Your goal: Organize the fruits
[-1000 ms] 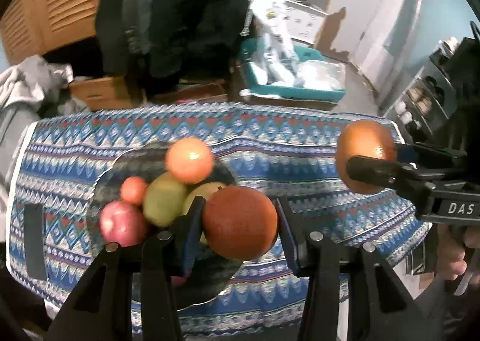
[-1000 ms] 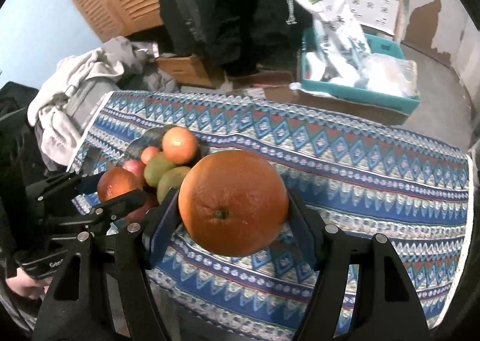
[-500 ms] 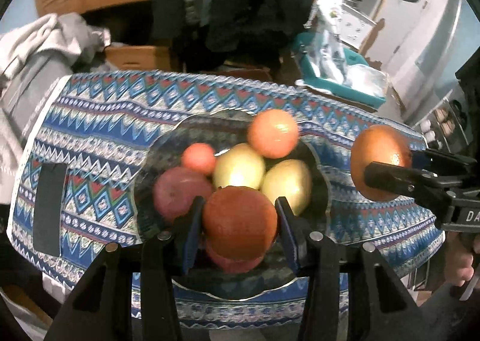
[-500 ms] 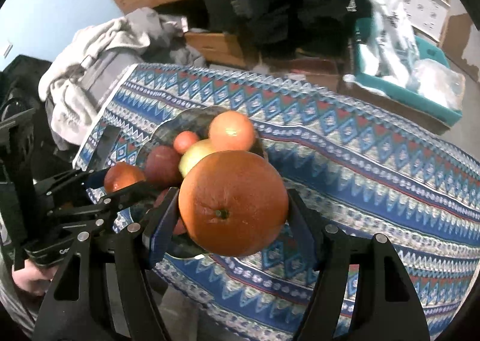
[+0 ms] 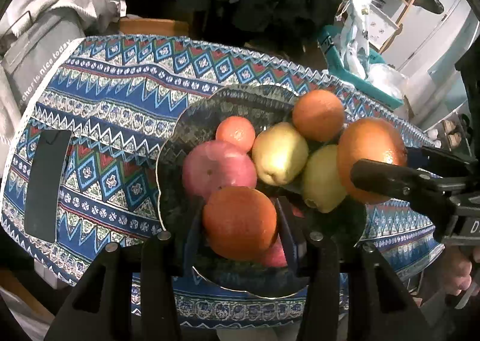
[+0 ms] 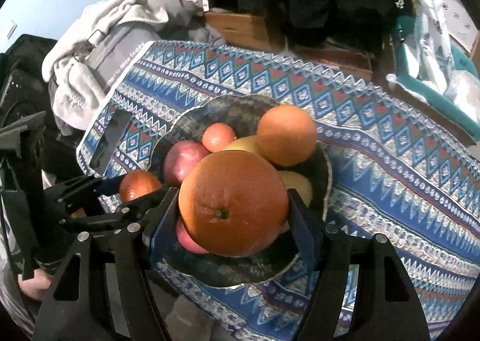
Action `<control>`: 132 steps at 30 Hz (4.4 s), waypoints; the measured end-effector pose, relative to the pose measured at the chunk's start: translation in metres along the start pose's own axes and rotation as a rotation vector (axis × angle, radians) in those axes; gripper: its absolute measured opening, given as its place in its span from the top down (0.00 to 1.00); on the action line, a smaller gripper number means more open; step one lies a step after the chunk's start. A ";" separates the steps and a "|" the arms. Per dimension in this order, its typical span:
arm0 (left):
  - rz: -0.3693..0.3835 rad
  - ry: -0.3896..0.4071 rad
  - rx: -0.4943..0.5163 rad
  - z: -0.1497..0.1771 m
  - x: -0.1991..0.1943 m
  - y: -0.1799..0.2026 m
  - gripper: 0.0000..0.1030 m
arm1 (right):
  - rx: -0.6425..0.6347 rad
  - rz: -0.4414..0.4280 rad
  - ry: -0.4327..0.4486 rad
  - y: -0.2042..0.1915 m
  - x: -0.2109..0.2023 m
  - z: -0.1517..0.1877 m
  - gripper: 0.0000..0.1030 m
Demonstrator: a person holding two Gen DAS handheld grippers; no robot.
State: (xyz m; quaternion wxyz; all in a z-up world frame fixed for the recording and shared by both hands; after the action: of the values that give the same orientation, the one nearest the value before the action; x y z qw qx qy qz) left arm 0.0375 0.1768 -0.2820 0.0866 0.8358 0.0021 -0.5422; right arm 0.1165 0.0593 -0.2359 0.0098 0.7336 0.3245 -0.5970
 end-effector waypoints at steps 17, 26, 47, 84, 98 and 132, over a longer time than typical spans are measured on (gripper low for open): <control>-0.008 -0.104 -0.041 0.013 0.030 -0.011 0.41 | -0.028 -0.008 -0.061 -0.025 0.033 0.001 0.32; -0.030 -0.089 -0.043 0.016 0.018 -0.011 0.35 | -0.021 -0.010 -0.075 -0.027 0.040 0.001 0.32; -0.076 -0.056 0.019 0.008 -0.009 0.007 0.31 | 0.026 -0.012 -0.064 -0.019 0.027 -0.001 0.29; -0.097 0.331 0.158 -0.041 -0.175 0.111 0.06 | -0.015 0.147 0.478 0.013 -0.219 0.020 0.20; -0.110 0.392 0.130 -0.042 -0.198 0.117 0.02 | -0.043 0.175 0.512 0.017 -0.238 0.035 0.19; -0.093 0.408 0.167 -0.043 -0.208 0.132 0.02 | -0.018 0.164 0.507 0.029 -0.241 0.037 0.19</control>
State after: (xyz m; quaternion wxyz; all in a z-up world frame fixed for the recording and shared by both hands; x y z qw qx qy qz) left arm 0.0037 0.0719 -0.0570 -0.0103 0.9313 0.0133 -0.3637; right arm 0.0794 -0.0902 -0.0445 -0.0169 0.8835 0.2613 -0.3884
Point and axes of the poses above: each gripper's, at about its wrist camera, not at the fingertips, and x roughly the way its jaws point, y to its right, z to its underside, the point moved 4 cm from there along x, roughly the way its jaws point, and after that the axes turned 10 degrees about x, right-handed, at the moved point
